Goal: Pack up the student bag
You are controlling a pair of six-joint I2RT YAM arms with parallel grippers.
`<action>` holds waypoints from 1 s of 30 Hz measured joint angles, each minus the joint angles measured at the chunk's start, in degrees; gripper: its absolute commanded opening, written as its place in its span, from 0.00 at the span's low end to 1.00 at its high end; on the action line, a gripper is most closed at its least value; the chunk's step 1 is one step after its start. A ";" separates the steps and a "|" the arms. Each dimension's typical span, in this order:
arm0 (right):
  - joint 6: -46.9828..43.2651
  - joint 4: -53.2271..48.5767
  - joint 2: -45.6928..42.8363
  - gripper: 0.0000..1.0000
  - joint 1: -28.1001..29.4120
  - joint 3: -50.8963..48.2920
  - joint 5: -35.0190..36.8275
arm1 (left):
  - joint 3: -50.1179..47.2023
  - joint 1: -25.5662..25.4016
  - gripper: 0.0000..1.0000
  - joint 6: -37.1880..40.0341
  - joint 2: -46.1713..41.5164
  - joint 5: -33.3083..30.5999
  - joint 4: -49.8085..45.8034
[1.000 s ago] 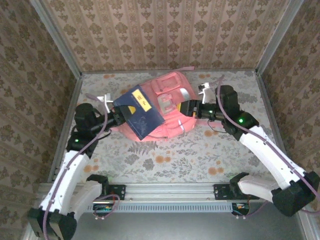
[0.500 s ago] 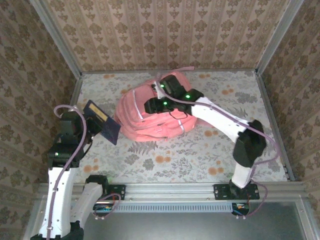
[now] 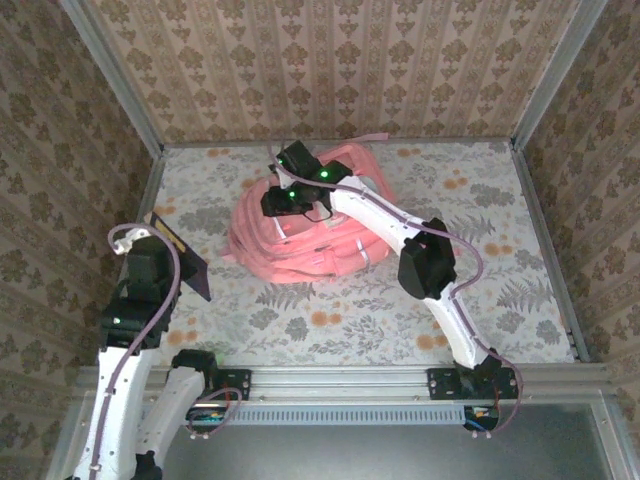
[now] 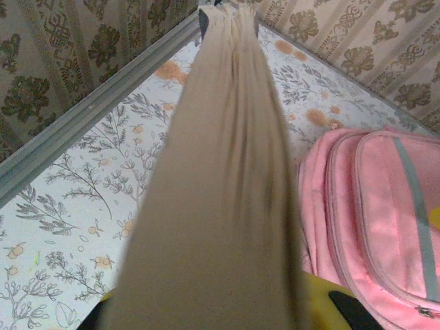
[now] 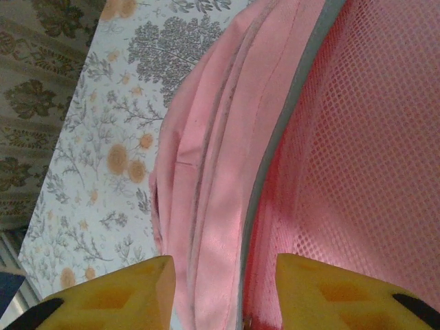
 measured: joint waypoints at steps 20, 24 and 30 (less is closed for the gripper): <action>3.78 -4.79 10.14 0.14 1.49 10.05 -2.56 | -1.09 -0.81 0.00 1.42 -0.26 -0.28 2.73; 4.63 -5.90 11.74 0.00 1.42 12.48 -3.69 | -1.27 -0.81 0.00 1.40 -0.26 -0.28 2.82; 4.09 -8.50 11.52 0.00 0.68 15.89 -3.80 | -1.40 -0.81 0.00 1.42 -0.24 -0.28 2.91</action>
